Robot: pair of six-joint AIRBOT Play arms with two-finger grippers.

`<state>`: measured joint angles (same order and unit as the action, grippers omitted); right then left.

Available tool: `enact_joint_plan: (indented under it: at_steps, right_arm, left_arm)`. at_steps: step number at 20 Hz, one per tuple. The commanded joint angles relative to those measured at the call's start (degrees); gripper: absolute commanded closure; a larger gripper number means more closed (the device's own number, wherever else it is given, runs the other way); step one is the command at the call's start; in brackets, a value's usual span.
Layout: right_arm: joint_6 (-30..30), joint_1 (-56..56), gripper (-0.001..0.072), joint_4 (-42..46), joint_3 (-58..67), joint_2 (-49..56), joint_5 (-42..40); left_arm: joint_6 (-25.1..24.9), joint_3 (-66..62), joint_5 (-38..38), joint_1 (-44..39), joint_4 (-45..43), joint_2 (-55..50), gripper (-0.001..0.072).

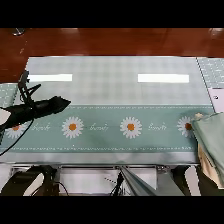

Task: Fold the shirts.

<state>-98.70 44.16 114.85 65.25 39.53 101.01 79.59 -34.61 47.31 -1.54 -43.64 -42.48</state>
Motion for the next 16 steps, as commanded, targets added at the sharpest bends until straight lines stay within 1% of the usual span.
enact_joint_plan:
  at_steps: [1,2,3,4,5,6,7,8,10,11,12,14,15,16]
  right_arm:
    - [2.10,0.02,0.0366,-12.39,7.82,6.01,-8.48]
    - [3.15,0.02,0.0652,-21.94,11.72,8.92,-10.64]
    - [3.76,0.00,0.0688,-32.89,14.62,11.41,-13.29]
    - [4.20,-0.13,0.0688,-46.64,16.70,13.75,-16.59]
    - [5.33,-1.40,0.0688,-57.92,17.55,15.47,-19.93]
    - [7.74,-4.61,0.0688,-65.44,17.64,16.83,-22.60]
    - [10.01,-9.20,0.0688,-66.69,17.64,17.99,-23.78]
    - [12.11,-15.58,0.0688,-62.75,17.42,19.23,-23.96]
    - [12.76,-29.64,0.0688,-48.57,14.51,21.55,-25.03]
    - [12.41,-36.06,0.0688,-41.75,11.98,22.77,-26.05]
    - [10.21,-41.99,0.0688,-35.30,8.66,24.17,-27.19]
    - [5.51,-49.51,0.0688,-26.93,2.43,27.39,-30.71]
    - [3.69,-51.19,0.0688,-24.83,0.37,29.07,-31.89]
    - [1.79,-51.87,0.0688,-24.22,-1.05,30.75,-32.54]
  left_arm:
    - [-5.92,-5.57,-2.25,-0.02,4.83,-1.60,0.0686]
    - [-6.64,-10.86,-1.16,-0.02,4.81,-3.26,0.0686]
    - [-6.97,-16.74,0.20,-0.04,4.63,-5.31,0.0686]
    - [-6.93,-23.71,2.10,-0.07,4.66,-7.91,0.0686]
    - [-6.93,-30.18,3.93,-0.50,4.63,-10.49,0.0686]
    - [-6.93,-36.57,5.46,-1.40,4.63,-13.22,0.0686]
    - [-6.95,-41.33,6.60,-2.73,4.50,-15.43,0.0686]
    - [-6.95,-44.74,8.00,-4.48,2.93,-17.25,0.0686]
    - [-6.23,-44.26,10.54,-8.94,-6.05,-18.36,0.0687]
    - [-2.97,-41.05,10.71,-11.87,-13.29,-18.56,0.0686]
    - [1.07,-36.61,10.03,-14.36,-20.96,-18.78,0.0686]
    - [6.21,-28.59,8.22,-16.31,-32.50,-19.98,0.0685]
    - [8.04,-26.51,8.33,-15.72,-34.95,-20.79,0.0685]
    - [10.49,-25.44,8.50,-14.56,-35.17,-21.44,0.0685]
